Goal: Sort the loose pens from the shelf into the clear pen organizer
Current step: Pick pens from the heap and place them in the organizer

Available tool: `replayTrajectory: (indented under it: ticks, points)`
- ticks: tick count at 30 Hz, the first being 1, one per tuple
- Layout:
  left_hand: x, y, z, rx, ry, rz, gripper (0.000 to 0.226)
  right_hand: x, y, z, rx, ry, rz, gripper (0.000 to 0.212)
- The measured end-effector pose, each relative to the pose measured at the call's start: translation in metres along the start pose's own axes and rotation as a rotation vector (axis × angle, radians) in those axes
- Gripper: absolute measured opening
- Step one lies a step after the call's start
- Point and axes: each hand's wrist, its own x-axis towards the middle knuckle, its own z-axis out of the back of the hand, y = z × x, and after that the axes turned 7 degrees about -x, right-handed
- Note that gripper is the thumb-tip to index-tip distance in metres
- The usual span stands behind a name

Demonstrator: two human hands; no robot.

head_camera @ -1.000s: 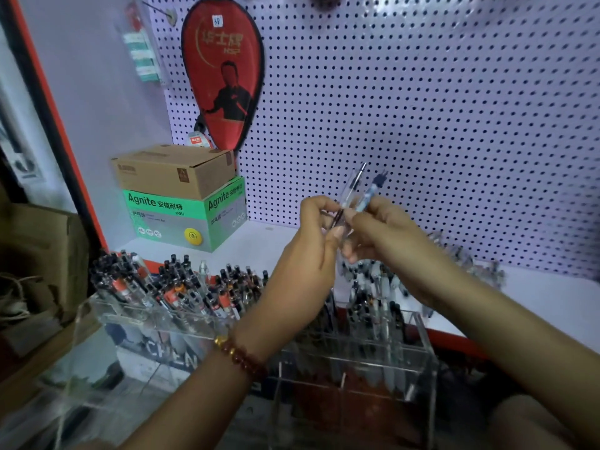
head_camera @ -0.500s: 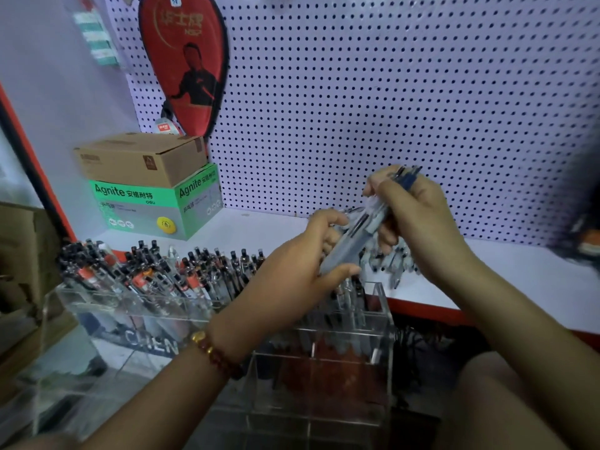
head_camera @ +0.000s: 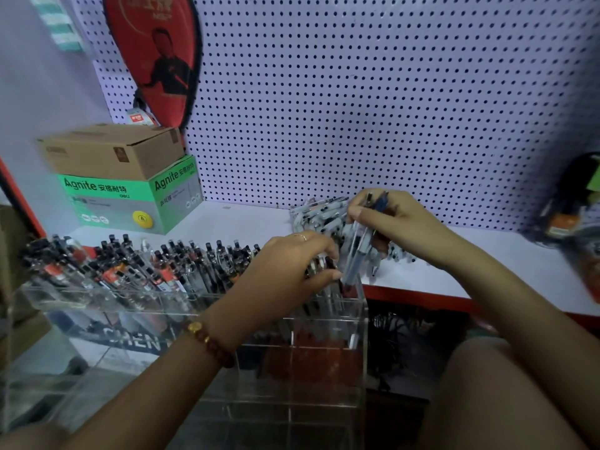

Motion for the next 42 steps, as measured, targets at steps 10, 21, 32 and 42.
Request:
replayTrajectory:
  ticks: [10, 21, 32, 42]
  points:
    - [-0.001, -0.002, -0.006, -0.101, 0.037, 0.04, 0.009, -0.006, -0.006, -0.012, -0.083, 0.119, 0.014, 0.012]
    - [-0.002, -0.005, -0.008, -0.204, -0.006, 0.074, 0.021, -0.004, -0.001, -0.03, -0.411, -0.031, 0.114, 0.006]
    - [-0.003, -0.008, -0.028, -0.079, -0.219, 0.089, 0.037, -0.01, -0.001, -0.039, -0.51, 0.001, 0.077, 0.018]
    - [0.0, 0.004, -0.033, 0.072, -0.216, -0.095, 0.018, -0.013, -0.006, -0.028, -0.252, -0.134, 0.026, 0.016]
